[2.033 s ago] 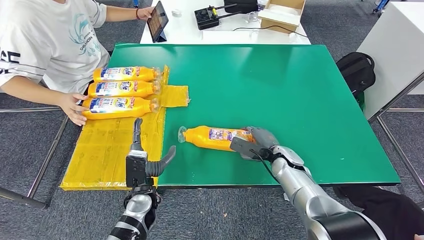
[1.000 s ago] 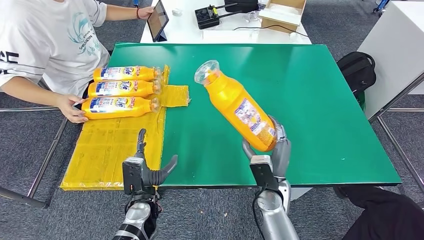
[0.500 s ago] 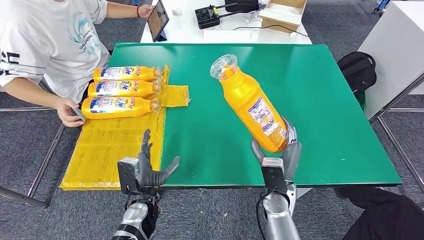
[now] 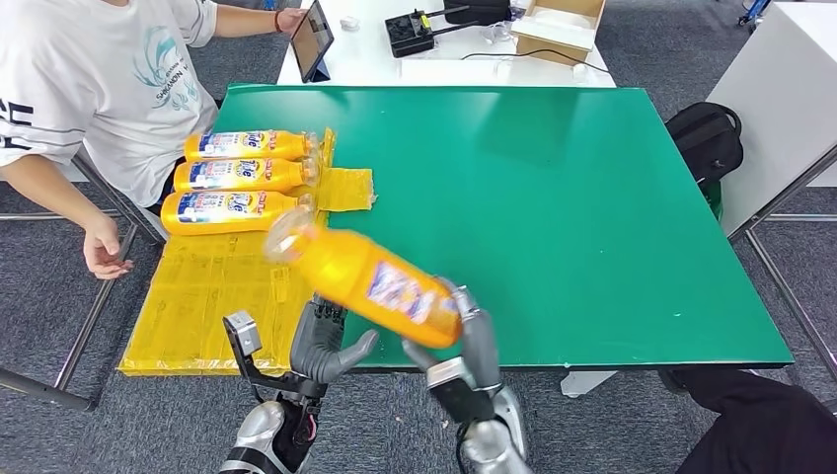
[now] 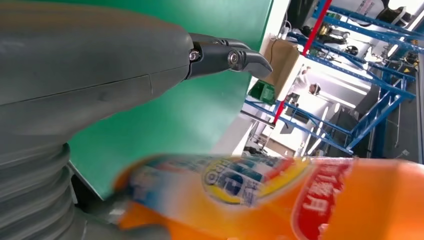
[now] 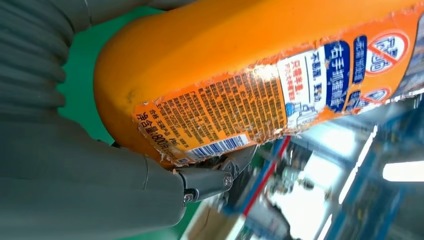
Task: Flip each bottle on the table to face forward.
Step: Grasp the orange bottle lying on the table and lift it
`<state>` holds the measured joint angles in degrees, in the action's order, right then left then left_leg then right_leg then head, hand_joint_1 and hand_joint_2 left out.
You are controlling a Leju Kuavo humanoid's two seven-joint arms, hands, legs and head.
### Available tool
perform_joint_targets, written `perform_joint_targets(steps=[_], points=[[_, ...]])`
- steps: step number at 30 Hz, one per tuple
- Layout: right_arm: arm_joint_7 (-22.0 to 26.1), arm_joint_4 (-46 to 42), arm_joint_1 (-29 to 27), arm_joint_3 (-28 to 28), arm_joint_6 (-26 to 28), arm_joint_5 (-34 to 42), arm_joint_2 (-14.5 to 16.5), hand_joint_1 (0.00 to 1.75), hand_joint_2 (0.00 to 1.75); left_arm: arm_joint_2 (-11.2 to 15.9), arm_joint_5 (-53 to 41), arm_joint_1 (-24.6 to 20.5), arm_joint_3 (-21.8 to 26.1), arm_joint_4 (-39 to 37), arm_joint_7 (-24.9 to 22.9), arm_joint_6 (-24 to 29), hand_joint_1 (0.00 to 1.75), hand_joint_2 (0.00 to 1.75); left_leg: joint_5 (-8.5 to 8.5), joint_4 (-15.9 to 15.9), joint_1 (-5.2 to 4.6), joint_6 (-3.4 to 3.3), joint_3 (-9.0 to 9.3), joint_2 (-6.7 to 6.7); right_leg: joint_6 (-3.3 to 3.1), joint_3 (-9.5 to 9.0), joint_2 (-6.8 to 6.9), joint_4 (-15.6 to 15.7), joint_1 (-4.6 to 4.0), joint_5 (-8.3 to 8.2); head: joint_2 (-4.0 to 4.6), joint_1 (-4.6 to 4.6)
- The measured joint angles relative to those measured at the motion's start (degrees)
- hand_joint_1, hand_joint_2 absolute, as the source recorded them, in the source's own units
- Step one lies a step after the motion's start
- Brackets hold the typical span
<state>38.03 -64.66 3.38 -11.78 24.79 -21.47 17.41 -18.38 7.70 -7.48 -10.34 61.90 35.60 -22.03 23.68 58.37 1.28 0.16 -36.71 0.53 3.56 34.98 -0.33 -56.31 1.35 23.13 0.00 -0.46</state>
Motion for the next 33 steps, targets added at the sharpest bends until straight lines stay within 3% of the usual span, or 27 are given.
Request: perform_joint_targets(steps=[5,13,33], points=[[0.0,4.88,0.66,-4.66,1.28,3.03,0.29,1.75,1.75,0.0,1.01,0.34,0.01,-0.27,-0.18,-1.4,0.0,1.75,0.0,0.0,-0.02,0.0,0.0,-0.02,0.0,0.0,-0.01,0.01,0.02,0.0,0.0,-0.03],[0.0,11.62,2.52,-7.16,-0.62,2.9,0.31,1.75,1.75,0.0,1.83,0.79,-0.33,-0.61,0.25,-2.88,0.0,1.75,0.0,0.0,-0.01,0.0,0.01,-0.01,0.0,0.0,-0.01,0.01,0.01,-0.01,0.0,-0.02],[0.02,21.36,5.65,-8.2,-1.14,0.63,0.95,1.75,1.75,0.0,5.8,0.98,0.08,-1.48,0.44,-7.1,0.0,1.75,0.0,0.0,-0.01,0.0,0.01,-0.03,0.0,0.01,-0.01,0.01,0.01,-0.01,0.0,-0.01]])
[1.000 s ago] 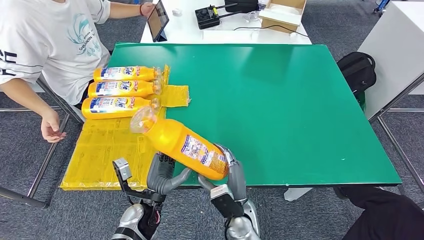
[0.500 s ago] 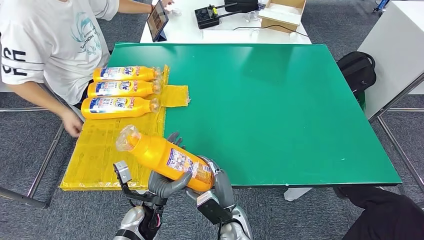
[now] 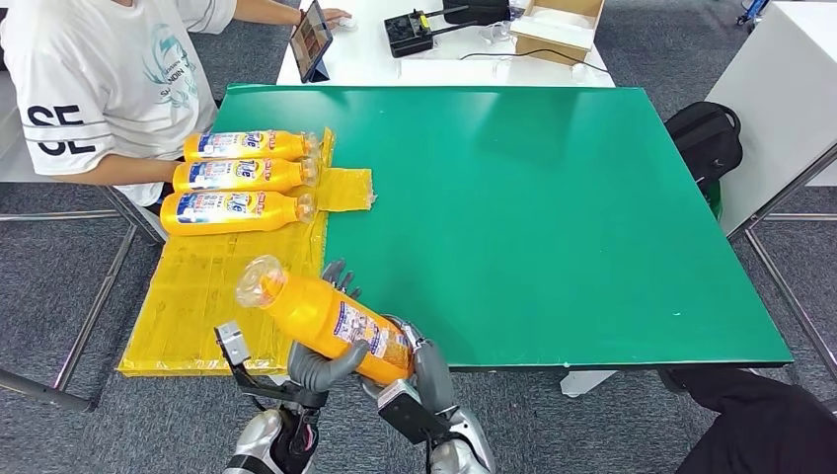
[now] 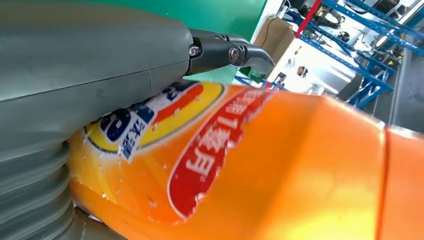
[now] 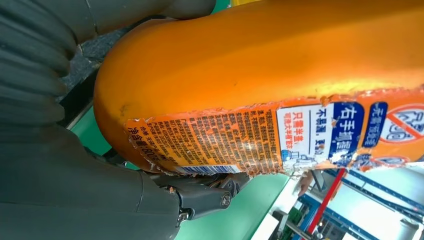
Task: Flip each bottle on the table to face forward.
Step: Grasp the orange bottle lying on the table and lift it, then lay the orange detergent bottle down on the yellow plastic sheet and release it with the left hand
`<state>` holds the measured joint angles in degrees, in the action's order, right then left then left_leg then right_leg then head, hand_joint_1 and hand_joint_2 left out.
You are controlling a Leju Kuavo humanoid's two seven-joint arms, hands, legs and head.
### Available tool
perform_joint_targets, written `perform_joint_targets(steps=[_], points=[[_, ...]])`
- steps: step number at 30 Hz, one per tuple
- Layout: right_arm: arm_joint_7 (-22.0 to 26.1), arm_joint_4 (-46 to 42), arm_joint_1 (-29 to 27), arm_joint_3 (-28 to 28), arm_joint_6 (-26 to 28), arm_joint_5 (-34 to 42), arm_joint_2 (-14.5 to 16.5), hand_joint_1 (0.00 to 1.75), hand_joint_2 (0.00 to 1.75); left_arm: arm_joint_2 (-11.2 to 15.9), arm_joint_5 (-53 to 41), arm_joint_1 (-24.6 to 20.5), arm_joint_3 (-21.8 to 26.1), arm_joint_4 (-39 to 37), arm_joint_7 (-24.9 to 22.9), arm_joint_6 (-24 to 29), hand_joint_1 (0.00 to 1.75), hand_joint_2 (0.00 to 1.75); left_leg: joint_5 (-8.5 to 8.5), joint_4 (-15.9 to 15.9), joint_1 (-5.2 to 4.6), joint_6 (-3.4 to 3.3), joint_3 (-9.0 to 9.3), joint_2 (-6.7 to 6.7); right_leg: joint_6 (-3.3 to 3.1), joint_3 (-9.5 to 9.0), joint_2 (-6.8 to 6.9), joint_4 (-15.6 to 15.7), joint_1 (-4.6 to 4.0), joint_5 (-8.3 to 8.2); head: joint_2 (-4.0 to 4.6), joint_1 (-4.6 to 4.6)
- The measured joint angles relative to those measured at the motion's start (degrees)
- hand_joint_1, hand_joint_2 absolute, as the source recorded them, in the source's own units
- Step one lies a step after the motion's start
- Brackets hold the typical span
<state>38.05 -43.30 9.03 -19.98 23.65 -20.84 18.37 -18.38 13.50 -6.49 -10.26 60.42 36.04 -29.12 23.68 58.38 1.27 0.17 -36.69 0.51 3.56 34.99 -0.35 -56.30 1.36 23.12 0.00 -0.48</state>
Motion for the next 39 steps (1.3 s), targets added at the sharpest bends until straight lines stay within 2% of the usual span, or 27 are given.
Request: perform_joint_targets(steps=[13,14,17,18,26,29,30,33,34,38,39], points=[[0.02,2.52,0.77,0.0,-0.02,-0.08,0.24,1.75,1.75,0.0,0.57,0.23,0.54,-0.71,0.0,-0.93,0.0,1.75,0.0,0.0,0.0,0.0,0.0,0.0,0.0,0.0,0.0,0.0,0.0,0.0,0.0,0.0],[0.02,2.58,0.79,0.0,-0.02,-0.08,0.24,1.75,1.75,0.0,0.57,0.23,0.54,-0.71,0.0,-0.93,0.14,1.75,0.0,0.0,0.0,0.0,0.0,0.0,0.0,0.0,0.0,0.0,0.0,0.0,0.0,0.01],[0.01,2.78,0.87,0.0,-0.03,-0.08,0.26,1.75,1.75,0.0,0.81,0.24,0.54,-0.73,-0.07,-1.12,1.45,1.75,0.0,0.0,0.0,0.0,0.0,0.0,0.0,0.0,0.0,0.0,0.0,0.0,0.0,0.01],[0.01,2.87,0.92,0.0,-0.04,-0.07,0.26,1.75,1.75,0.0,0.98,0.25,0.54,-0.79,-0.16,-1.36,1.75,1.75,0.0,0.0,0.0,0.0,0.0,0.0,0.0,0.0,0.0,0.0,0.0,0.0,0.0,0.0],[0.01,3.77,1.2,0.04,-0.07,0.1,0.31,1.74,1.75,0.0,-0.24,0.27,0.1,-1.89,1.16,-1.82,1.75,1.75,0.0,0.0,0.0,0.0,0.0,-0.01,0.0,0.01,0.0,0.0,0.0,0.0,0.0,0.01],[0.02,4.13,1.29,0.1,-0.05,0.09,0.36,1.44,1.75,0.0,-1.09,0.22,-0.17,-2.05,1.64,-0.74,1.75,1.75,0.0,0.0,0.0,0.0,0.01,-0.01,0.0,0.01,0.0,0.0,0.0,0.0,0.0,0.01],[0.02,4.21,1.31,0.11,0.02,0.08,0.38,1.24,1.75,0.0,-1.42,0.19,-0.29,-2.07,1.74,-0.31,1.75,1.75,0.0,0.0,0.0,0.0,0.01,-0.01,0.0,0.01,0.0,0.0,0.0,0.0,0.0,0.01],[0.02,4.3,1.36,0.11,0.24,-0.12,0.42,0.24,1.75,0.0,-2.09,-0.06,-0.58,-2.23,1.83,0.67,1.75,1.75,0.0,0.0,0.0,0.0,0.01,-0.01,0.0,0.0,-0.01,0.0,0.0,0.0,0.0,0.01],[0.02,4.32,1.38,0.11,0.29,-0.28,0.43,0.02,1.75,0.0,-2.29,-0.23,-0.63,-2.36,1.86,0.87,1.75,1.75,0.0,0.0,0.0,0.0,0.01,-0.01,0.0,0.0,0.0,0.0,0.0,0.0,0.0,0.01],[0.02,4.39,1.47,0.07,0.78,-0.3,0.43,0.0,0.0,-0.02,-3.23,-0.92,-1.25,-2.65,2.04,1.52,1.75,1.75,0.0,0.0,0.0,0.0,0.0,0.0,0.0,-0.01,0.0,0.0,0.0,0.0,0.0,-0.01],[0.02,4.39,1.48,0.06,0.91,0.07,0.43,0.0,0.0,-0.02,-3.43,-1.02,-1.38,-2.65,2.05,1.74,1.75,1.75,0.0,0.0,0.0,0.0,0.0,0.0,0.0,-0.01,0.0,0.0,0.0,0.0,0.0,-0.01]])
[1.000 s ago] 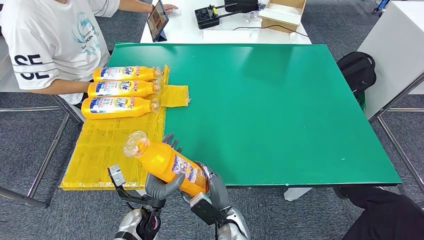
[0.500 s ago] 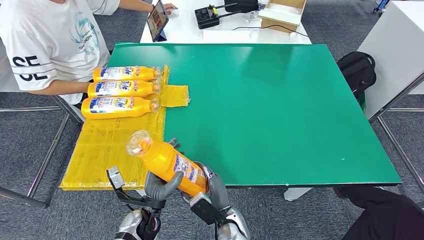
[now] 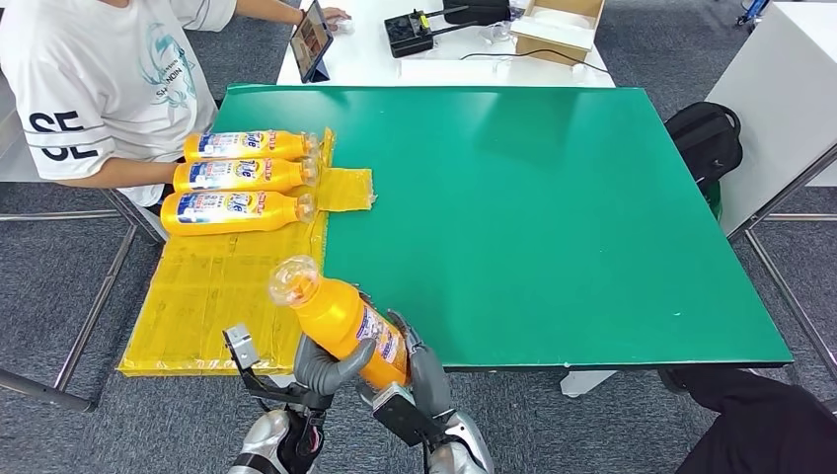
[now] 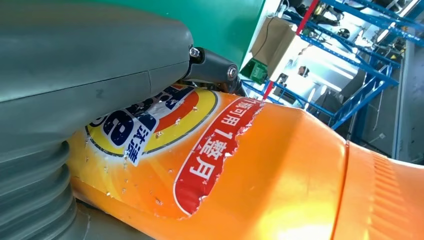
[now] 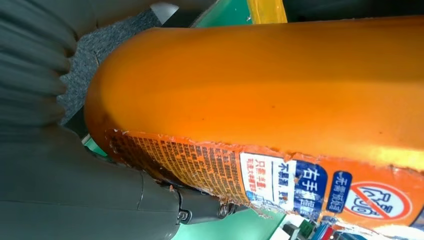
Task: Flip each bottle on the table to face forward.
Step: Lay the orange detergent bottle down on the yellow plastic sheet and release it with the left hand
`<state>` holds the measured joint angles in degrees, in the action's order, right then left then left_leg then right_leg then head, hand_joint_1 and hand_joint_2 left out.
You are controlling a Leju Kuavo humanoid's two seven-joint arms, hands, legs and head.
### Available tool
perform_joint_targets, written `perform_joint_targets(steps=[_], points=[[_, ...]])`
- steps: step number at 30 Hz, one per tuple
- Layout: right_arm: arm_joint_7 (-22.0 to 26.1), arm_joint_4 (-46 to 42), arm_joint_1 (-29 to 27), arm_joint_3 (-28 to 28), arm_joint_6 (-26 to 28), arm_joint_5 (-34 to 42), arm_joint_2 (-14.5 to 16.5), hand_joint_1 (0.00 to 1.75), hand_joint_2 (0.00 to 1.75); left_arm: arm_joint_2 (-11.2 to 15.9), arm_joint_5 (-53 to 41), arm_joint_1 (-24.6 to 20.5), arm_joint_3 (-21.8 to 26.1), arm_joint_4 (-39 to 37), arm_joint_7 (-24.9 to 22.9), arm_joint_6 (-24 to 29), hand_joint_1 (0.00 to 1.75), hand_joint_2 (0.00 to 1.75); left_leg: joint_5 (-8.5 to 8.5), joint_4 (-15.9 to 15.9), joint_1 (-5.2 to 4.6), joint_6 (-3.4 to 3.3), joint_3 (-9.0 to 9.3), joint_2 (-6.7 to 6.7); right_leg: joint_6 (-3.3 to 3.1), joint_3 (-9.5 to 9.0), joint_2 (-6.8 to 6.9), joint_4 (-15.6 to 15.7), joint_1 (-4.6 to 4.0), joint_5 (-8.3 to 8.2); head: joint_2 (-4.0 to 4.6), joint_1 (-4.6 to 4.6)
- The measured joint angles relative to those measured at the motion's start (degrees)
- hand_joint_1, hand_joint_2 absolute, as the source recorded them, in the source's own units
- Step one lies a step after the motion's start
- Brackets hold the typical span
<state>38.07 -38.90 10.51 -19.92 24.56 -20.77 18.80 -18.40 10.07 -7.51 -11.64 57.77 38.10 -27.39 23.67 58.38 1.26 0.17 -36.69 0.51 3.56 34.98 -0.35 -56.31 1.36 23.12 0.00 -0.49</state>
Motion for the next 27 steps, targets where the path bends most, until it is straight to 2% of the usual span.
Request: perform_joint_targets(steps=[9,27], points=[[0.0,-0.76,-0.16,0.66,0.4,0.88,0.0,0.0,0.0,0.0,-1.52,-0.29,0.03,0.11,-0.04,2.87,1.75,1.75,0.0,0.0,0.0,0.0,0.0,0.01,0.0,0.0,0.0,0.0,0.0,0.0,0.0,0.01],[0.0,-1.44,-0.28,0.86,0.29,0.83,0.0,0.0,0.0,0.0,-1.57,-0.58,0.05,0.19,-0.02,3.3,1.75,1.75,0.0,0.0,0.0,0.0,0.0,0.01,0.0,0.0,0.0,0.0,0.0,0.0,0.0,0.01]])
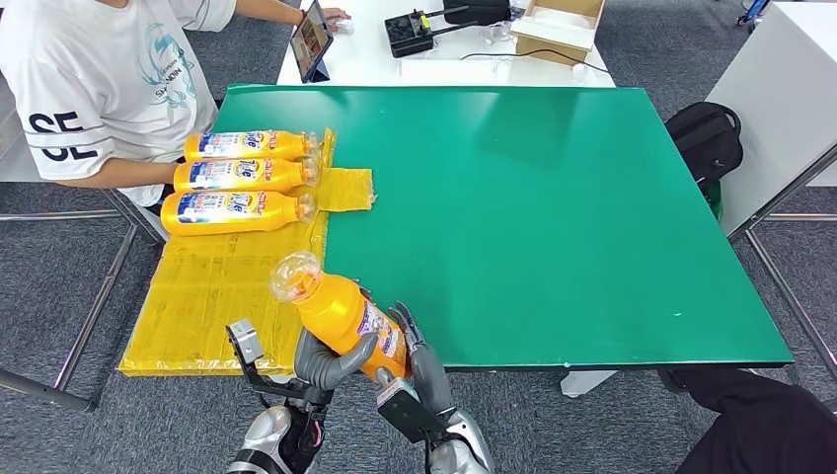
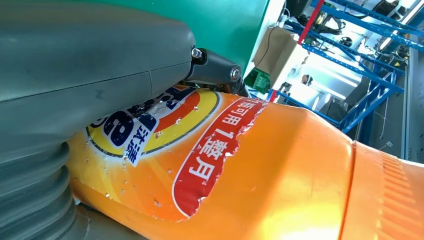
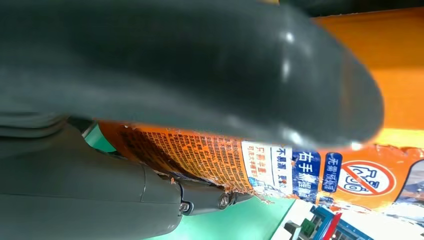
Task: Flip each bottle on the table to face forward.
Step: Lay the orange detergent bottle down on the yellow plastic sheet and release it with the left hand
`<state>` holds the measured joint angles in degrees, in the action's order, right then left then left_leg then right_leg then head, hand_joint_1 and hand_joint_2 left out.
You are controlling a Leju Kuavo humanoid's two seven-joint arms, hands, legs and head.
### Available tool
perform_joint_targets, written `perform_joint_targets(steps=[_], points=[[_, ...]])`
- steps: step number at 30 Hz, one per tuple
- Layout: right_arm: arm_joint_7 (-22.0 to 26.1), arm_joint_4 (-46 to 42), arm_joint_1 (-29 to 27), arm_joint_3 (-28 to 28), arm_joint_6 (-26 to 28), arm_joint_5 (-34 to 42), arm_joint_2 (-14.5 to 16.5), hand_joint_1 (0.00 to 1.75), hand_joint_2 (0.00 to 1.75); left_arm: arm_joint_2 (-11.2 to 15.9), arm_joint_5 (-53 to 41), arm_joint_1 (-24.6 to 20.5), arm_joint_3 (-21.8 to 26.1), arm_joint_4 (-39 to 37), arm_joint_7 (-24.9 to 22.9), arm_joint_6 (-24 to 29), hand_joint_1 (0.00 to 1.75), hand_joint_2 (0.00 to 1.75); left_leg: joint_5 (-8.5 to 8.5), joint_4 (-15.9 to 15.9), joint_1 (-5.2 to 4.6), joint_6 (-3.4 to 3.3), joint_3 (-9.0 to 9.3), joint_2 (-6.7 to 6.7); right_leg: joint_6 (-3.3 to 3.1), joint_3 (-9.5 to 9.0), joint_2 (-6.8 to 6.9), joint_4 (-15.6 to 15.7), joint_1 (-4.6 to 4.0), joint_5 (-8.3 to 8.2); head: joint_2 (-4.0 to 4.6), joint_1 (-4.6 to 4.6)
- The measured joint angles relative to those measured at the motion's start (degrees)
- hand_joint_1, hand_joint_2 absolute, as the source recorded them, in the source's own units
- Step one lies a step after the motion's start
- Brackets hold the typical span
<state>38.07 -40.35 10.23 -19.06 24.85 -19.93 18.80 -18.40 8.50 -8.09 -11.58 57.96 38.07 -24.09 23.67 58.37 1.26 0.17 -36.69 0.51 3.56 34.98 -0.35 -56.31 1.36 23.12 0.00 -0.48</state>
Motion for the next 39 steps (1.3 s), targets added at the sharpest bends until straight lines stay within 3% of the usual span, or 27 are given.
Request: perform_joint_targets(steps=[23,25,26,30,31,33,36,39], points=[[0.0,-0.21,-0.15,0.25,0.01,0.66,-0.02,0.0,0.0,0.04,-0.73,-0.22,0.03,0.06,0.13,0.81,1.75,1.75,-0.01,0.0,0.0,0.0,0.01,0.01,0.0,0.01,0.0,0.0,0.0,0.0,0.0,0.01],[0.0,-4.7,-1.91,0.38,-0.41,5.59,-0.37,0.0,0.0,1.13,-6.8,-2.21,0.77,0.94,0.37,6.65,1.75,1.75,-0.15,0.0,0.02,-0.03,-0.17,0.21,0.01,0.07,0.18,-0.04,-0.02,-0.01,0.0,-0.06],[0.0,-9.07,-3.16,0.62,-1.2,8.65,-0.61,0.0,0.0,2.07,-12.45,-4.53,1.81,1.59,0.31,12.68,1.75,1.75,-0.26,0.0,0.04,-0.02,-0.33,0.36,-0.02,0.15,0.3,-0.09,-0.04,-0.08,0.0,-0.18],[0.01,-26.05,-5.06,3.08,-5.69,9.7,-0.38,0.0,0.0,5.23,-32.01,-14.13,9.0,2.87,-0.88,46.8,1.75,1.75,-0.3,0.0,0.08,0.23,-0.19,-0.18,-0.26,0.4,-0.21,-0.16,-0.08,-0.37,0.0,-0.09],[0.01,-28.72,-5.42,3.66,-5.95,9.0,-0.21,0.0,0.0,5.49,-33.55,-15.24,10.13,2.97,-0.76,51.91,1.75,1.75,-0.32,0.0,0.09,0.22,-0.1,-0.23,-0.25,0.35,-0.27,-0.16,-0.08,-0.34,0.0,0.01],[0.01,-32.93,-6.1,4.41,-5.99,8.3,-0.04,0.0,0.0,5.59,-35.19,-16.5,11.37,3.06,-0.49,54.26,1.75,1.75,-0.4,0.0,0.1,0.16,-0.09,0.01,-0.17,0.23,-0.07,-0.17,-0.08,-0.24,0.0,0.0],[0.01,-36.95,-6.53,4.97,-5.74,8.15,0.25,0.0,0.0,5.56,-35.93,-16.83,12.31,3.1,-0.21,49.82,1.75,1.75,-0.39,0.0,0.07,0.13,-0.15,0.03,-0.11,0.2,0.02,-0.16,-0.05,-0.23,0.0,-0.03],[0.0,-39.13,-7.0,5.22,-4.13,8.53,0.32,0.0,0.0,5.44,-36.61,-16.94,12.79,3.1,0.11,49.45,1.75,1.75,-0.35,0.0,0.0,0.1,-0.16,-0.03,-0.09,0.25,-0.02,-0.14,0.01,-0.25,0.0,-0.03]])
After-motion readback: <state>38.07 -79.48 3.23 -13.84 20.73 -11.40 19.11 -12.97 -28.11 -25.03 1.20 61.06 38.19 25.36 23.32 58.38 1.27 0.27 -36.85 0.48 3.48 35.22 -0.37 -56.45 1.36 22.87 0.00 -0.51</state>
